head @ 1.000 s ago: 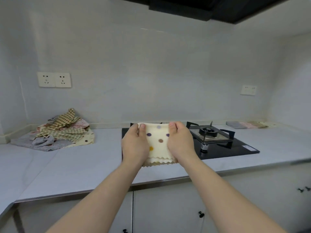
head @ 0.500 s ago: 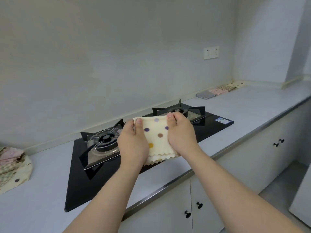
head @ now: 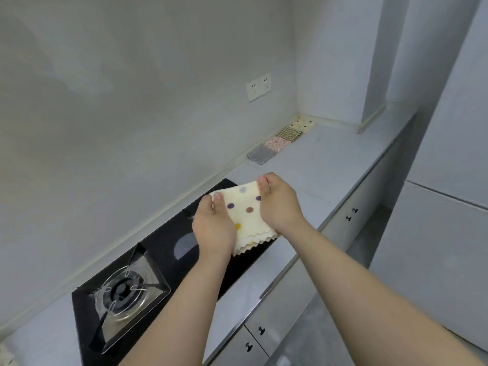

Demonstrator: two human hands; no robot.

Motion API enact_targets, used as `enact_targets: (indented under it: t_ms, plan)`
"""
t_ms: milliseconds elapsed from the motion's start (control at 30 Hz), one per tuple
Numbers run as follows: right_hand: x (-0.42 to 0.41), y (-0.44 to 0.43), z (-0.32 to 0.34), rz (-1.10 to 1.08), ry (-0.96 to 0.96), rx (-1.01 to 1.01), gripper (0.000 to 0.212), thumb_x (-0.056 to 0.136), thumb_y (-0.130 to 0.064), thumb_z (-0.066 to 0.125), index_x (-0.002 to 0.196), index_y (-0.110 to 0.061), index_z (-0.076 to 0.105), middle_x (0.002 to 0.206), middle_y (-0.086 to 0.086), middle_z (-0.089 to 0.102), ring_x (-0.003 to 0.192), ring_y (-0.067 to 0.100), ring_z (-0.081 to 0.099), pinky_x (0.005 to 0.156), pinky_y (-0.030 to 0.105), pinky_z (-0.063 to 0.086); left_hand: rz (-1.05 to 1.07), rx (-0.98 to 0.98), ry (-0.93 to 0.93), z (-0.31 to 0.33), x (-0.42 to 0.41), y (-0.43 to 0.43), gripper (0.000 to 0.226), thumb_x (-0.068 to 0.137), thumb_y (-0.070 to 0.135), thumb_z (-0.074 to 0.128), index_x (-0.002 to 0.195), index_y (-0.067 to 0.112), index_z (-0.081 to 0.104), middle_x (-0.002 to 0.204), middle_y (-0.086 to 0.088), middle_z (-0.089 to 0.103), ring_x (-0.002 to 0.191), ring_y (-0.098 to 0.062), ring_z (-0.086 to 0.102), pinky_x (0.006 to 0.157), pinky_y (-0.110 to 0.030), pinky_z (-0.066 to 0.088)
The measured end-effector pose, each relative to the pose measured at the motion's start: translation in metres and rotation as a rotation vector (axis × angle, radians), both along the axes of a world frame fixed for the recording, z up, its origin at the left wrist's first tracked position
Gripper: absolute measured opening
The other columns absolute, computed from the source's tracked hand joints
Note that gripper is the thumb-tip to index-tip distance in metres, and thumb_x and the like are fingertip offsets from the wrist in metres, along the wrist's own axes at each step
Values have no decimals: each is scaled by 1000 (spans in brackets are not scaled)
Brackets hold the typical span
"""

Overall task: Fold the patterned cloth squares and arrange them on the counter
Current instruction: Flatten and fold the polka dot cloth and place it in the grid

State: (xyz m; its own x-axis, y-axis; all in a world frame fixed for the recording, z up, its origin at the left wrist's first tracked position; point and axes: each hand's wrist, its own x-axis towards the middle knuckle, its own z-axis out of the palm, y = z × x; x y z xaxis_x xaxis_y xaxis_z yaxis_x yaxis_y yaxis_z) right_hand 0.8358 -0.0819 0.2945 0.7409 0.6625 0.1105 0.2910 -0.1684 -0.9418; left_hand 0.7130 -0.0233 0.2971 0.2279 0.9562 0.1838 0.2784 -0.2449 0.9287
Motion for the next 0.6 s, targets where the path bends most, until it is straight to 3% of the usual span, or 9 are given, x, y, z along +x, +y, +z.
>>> enact_targets:
  t_ms: [67, 233, 467, 600]
  plan:
    - [32, -14, 10, -24, -9, -24, 33, 110, -33, 35, 92, -14, 56, 84, 9, 66, 75, 19, 59, 52, 14, 35, -39, -53, 6, 10, 34, -9, 39, 108, 36, 41, 80, 10, 49, 66, 0, 53, 56, -13, 45, 52, -27, 38]
    - [95, -32, -6, -65, 1, -99, 34, 110, -34, 35, 94, -11, 55, 78, 5, 61, 65, 16, 51, 48, 14, 36, -77, -114, 40, -13, 101, -19, 36, 108, 38, 39, 83, 15, 53, 76, -5, 62, 64, -17, 56, 58, -30, 43]
    - [165, -10, -47, -65, 51, -213, 35, 110, -36, 32, 101, -13, 56, 85, 4, 59, 71, 15, 53, 56, 26, 36, -85, -175, 57, -48, 171, 2, 37, 108, 33, 40, 87, 7, 54, 78, -3, 62, 69, -20, 57, 59, -28, 44]
    - [210, 36, -68, -16, -10, -260, 35, 110, -33, 30, 103, -9, 55, 90, 9, 64, 77, 23, 56, 58, 32, 39, -51, -191, 103, -78, 215, 49, 37, 106, 41, 39, 82, 16, 52, 80, -3, 62, 74, -27, 60, 72, -41, 53]
